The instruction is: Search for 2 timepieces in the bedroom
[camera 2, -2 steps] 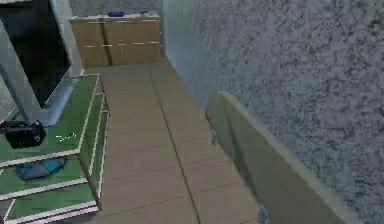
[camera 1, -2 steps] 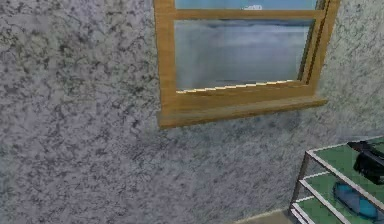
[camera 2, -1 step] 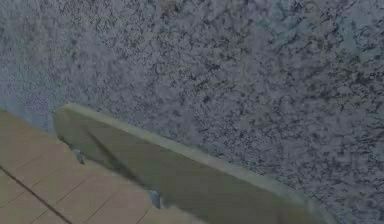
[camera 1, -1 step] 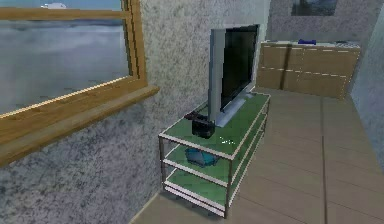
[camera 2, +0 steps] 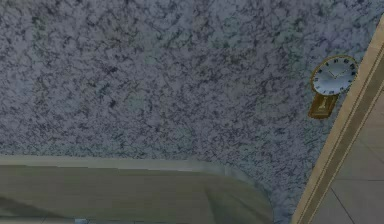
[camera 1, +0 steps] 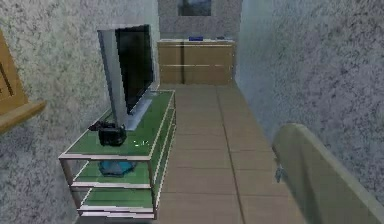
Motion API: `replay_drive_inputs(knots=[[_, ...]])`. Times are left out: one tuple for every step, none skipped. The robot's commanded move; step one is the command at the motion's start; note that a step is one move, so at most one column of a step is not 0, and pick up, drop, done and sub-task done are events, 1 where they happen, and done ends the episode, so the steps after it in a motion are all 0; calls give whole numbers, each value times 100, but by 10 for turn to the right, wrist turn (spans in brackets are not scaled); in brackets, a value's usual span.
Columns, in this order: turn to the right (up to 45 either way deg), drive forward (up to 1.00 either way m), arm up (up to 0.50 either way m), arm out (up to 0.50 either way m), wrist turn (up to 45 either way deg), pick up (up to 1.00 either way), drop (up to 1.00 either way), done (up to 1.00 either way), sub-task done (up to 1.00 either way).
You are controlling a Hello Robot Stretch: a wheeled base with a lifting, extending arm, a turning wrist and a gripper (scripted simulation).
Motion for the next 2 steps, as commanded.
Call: replay_drive_inputs(knots=[[0,10,0,0,0,0,0,0,0],[90,0,0,0,0,0,0,0,0]])
